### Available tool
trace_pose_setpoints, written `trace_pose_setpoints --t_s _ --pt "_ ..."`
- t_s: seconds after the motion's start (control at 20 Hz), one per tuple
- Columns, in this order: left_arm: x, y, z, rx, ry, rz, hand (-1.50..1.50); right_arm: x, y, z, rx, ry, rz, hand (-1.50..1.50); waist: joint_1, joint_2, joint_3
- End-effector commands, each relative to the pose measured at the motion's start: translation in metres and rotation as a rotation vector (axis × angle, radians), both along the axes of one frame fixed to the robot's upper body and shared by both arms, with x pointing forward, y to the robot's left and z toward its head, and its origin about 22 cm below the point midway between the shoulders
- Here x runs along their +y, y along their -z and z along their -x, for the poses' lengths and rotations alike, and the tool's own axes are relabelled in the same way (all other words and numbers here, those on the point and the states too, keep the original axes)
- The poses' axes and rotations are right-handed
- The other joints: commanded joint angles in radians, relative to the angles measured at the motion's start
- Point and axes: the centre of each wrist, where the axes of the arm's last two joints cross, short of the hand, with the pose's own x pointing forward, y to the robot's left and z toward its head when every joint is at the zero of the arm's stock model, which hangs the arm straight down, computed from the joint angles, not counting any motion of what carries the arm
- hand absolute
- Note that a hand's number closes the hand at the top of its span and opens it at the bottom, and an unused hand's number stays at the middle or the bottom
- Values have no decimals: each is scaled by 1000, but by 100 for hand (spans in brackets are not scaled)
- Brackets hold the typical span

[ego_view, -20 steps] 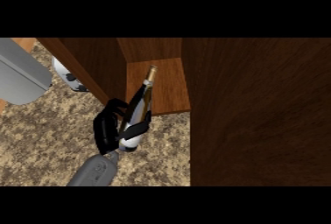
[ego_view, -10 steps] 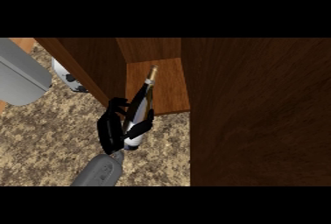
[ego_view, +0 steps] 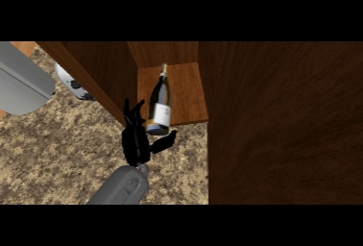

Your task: Pick up the wine, place it into the cabinet and close the cabinet

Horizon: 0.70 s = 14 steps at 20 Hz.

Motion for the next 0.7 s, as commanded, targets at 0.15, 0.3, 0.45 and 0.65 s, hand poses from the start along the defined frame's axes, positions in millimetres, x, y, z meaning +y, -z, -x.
trace_pose_setpoints --t_s 0.15,0.3,0.45,0.65 --pt "-21 -52 -80 84 39 -110 -150 -4 -2 6 2 -17 -19 -150 -20 22 -12" --pt "-20 -66 -100 101 42 -145 -150 -2 -9 12 -10 -14 -28 -150 -10 25 -15" --pt "-29 -79 -110 70 61 -95 -150 -8 -8 11 0 -9 -13 -150 1 29 -17" --pt "-30 -89 -113 -6 95 1 -150 -1 -7 18 11 -21 -29 -150 -1 26 -18"
